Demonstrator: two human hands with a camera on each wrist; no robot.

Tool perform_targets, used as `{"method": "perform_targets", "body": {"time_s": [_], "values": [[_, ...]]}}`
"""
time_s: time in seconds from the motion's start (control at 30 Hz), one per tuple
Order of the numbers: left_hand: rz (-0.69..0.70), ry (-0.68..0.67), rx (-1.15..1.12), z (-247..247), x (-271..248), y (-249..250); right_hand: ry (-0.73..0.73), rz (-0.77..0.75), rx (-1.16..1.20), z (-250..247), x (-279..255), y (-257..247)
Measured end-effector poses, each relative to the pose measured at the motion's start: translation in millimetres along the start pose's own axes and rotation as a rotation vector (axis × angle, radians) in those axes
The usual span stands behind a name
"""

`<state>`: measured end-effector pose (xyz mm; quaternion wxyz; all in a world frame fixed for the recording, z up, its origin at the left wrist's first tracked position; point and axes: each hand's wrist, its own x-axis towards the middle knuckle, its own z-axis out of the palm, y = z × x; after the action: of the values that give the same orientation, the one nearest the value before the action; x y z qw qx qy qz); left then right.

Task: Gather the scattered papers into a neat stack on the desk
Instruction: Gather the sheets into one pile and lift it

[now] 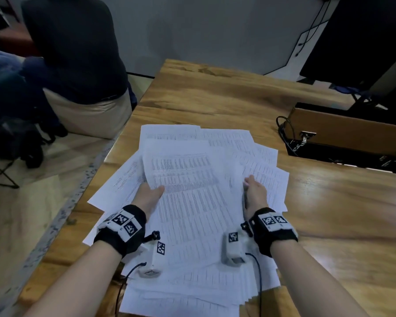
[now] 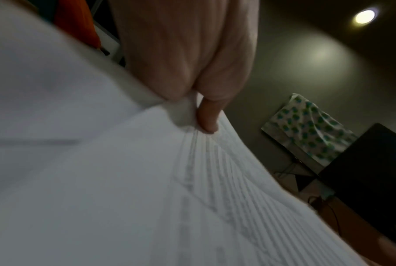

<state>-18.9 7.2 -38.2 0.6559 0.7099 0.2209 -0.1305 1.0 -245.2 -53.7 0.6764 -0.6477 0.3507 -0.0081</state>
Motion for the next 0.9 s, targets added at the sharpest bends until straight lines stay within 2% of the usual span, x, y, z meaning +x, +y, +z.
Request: {"method": "perform_targets", "body": {"time_s": [0.1,0.17,0.23,0.27,0.4,0.47,0.57,0.67,0.73,0.8,0.9], "values": [[0.007,-0.044,0.003,2,-4,-1,-0.172,0.044,-0.366,-30,-6,-1],[0.023,-0.163,0.042,7,-13,2,-0.274,0.023,-0.481,-36,-22,5],[0.019,-0.283,0.077,17,-19,5,-0.339,-0.008,-0.463,-29,-36,16],[0.006,-0.291,0.086,21,-20,6,-0.354,-0.020,-0.422,-22,-42,20],[-0.060,-0.135,-0.020,17,-15,1,-0.359,-0.077,-0.211,-17,-54,18],[-0.074,-0.126,-0.020,8,-13,-3,-0.366,-0.109,-0.185,-19,-53,10],[0.011,-0.035,0.021,-9,-12,0,-0.264,-0.138,-0.344,-25,-38,-2],[0.034,0.126,-0.001,-34,0,6,0.071,-0.059,-0.800,-45,-4,0],[0.025,0.207,0.033,-51,19,-2,0.180,0.027,-0.965,-60,17,10],[-0.022,0.188,0.077,-62,37,-13,0.177,0.060,-0.974,-63,28,15],[-0.056,0.083,-0.051,-54,16,5,0.218,0.112,-0.920,-58,26,3]]}}
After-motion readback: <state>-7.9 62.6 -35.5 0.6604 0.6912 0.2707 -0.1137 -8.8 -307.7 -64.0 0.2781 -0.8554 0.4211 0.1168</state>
